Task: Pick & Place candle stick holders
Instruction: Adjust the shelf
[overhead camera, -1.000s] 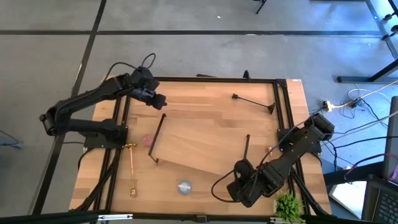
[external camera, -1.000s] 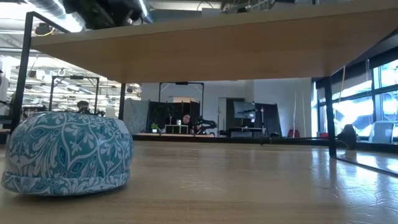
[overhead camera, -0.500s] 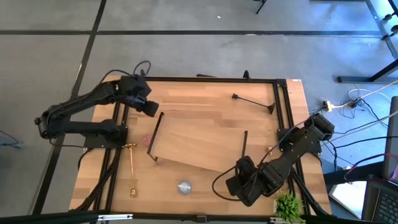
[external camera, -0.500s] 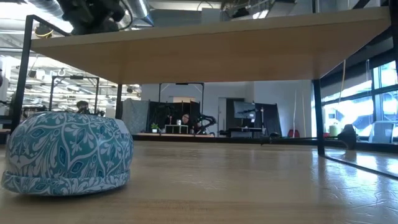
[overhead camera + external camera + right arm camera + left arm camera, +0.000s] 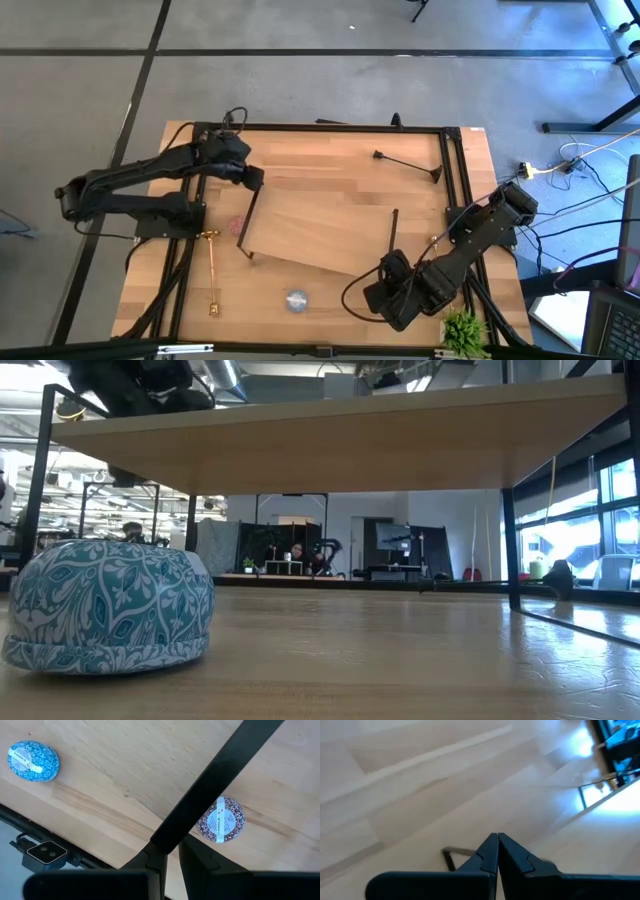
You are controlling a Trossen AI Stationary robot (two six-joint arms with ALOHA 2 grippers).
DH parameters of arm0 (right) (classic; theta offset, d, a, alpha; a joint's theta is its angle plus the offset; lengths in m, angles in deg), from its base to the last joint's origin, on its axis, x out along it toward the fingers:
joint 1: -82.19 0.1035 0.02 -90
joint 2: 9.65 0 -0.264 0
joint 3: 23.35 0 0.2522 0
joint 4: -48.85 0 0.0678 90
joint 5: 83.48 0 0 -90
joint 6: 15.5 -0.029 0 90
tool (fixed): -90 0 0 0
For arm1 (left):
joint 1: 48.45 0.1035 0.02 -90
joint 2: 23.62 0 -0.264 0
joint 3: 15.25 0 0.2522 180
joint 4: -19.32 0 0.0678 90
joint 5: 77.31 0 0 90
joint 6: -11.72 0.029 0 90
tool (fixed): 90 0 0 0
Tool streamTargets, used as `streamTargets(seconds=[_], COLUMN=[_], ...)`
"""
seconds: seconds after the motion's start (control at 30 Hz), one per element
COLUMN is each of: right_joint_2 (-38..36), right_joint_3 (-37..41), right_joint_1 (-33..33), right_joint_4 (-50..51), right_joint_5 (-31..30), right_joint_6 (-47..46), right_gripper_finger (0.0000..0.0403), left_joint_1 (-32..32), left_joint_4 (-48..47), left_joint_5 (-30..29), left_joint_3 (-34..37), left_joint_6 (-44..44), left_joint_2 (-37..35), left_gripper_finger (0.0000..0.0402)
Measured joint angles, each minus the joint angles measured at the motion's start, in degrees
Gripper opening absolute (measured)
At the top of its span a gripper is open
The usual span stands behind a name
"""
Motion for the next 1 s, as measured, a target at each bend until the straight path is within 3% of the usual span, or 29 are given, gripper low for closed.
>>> streamTargets(seconds=[0.53,1.0], right_joint_2=[0.0,0.0], right_joint_3=[0.0,0.0], right_joint_1=[0.0,-0.5], right_joint_4=[4.9,10.4], right_joint_5=[-0.1,-1.0], right_joint_6=[-2.6,-2.8], right_gripper_finger=[0.0048,0.0048], left_joint_1=[-3.0,-9.1], left_joint_4=[2.2,-3.6], left_joint_5=[3.6,0.6], left_joint_3=[4.0,4.0], left_joint_6=[-2.6,-7.8], left_joint_2=[0.5,-7.1], left_gripper_finger=[0.0002,0.0002])
